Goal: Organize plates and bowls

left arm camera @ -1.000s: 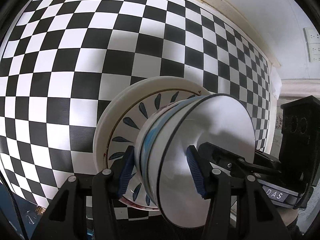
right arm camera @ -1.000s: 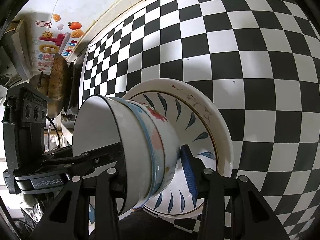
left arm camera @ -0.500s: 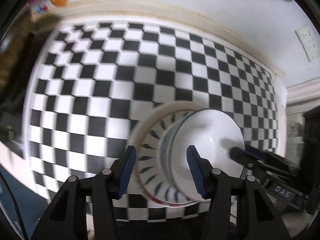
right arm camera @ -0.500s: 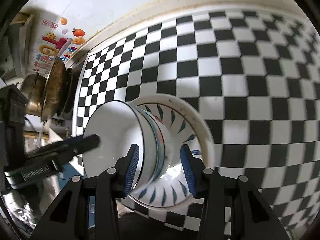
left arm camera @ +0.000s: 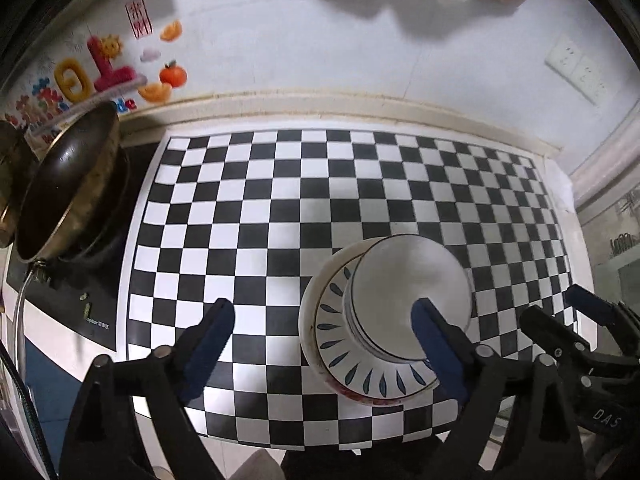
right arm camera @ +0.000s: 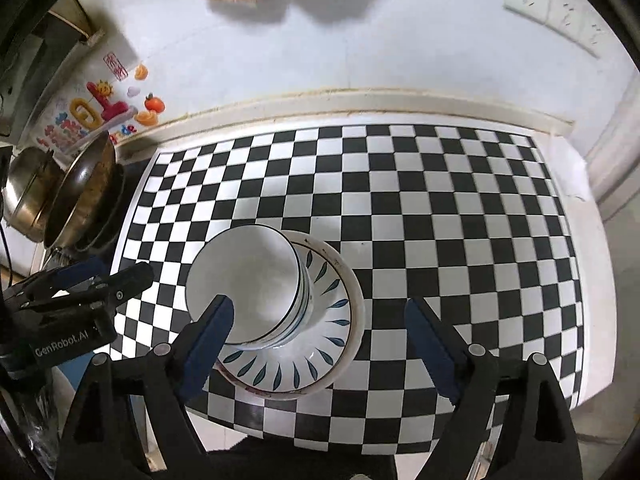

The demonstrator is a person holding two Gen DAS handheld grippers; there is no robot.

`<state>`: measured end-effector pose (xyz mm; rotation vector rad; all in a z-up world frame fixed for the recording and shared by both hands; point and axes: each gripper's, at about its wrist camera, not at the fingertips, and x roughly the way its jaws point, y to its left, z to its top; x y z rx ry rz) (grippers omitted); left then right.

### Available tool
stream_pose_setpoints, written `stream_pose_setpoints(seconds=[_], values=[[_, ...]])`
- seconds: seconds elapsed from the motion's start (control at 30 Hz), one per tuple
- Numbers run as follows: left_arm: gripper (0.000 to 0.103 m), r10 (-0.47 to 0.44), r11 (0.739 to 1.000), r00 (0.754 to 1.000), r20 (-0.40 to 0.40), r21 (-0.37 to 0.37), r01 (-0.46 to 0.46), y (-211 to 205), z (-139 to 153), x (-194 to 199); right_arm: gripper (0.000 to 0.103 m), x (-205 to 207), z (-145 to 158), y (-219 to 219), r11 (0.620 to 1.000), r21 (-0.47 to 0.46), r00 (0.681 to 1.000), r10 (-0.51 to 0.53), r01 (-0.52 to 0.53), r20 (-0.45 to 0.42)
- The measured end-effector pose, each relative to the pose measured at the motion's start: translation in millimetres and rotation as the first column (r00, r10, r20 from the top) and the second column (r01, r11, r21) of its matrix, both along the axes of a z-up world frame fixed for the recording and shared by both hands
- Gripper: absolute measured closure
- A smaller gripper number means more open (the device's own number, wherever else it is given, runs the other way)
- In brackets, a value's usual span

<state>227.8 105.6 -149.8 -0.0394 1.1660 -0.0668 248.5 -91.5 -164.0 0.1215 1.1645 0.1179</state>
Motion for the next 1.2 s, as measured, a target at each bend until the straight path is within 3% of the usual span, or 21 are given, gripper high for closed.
stream_pose_setpoints(seconds=[0.3,0.7,0.87,1.2], values=[[0.008,0.032,0.999,0.988,0.148,-0.004,-0.032,1.7,57.1,-55.3,0.011,-61.2,59.8,-5.4,1.000,-0.017,0.989,-0.023,0.026,0.143],[0.008,0.062,0.996,0.940,0.334,0.043,-0.081,-16.8,132.7,-194.6,0.009,-202.2,153.9,-12.0,0.998,-0.056,0.930,0.020,0.000,0.367],[0.008,0.062,0.992,0.924,0.378,0.078,-0.098,-23.8,148.3,-246.3,0.009,-260.2,177.3,-16.5,0.998,-0.056,0.911,0.030,-0.008,0.411],[0.008,0.091,0.992,0.908,0.409,0.048,-0.121,-22.8,159.5,-310.9,0.008,-344.0,203.5,-19.7,0.997,-0.077,0.881,0.027,0.011,0.472]])
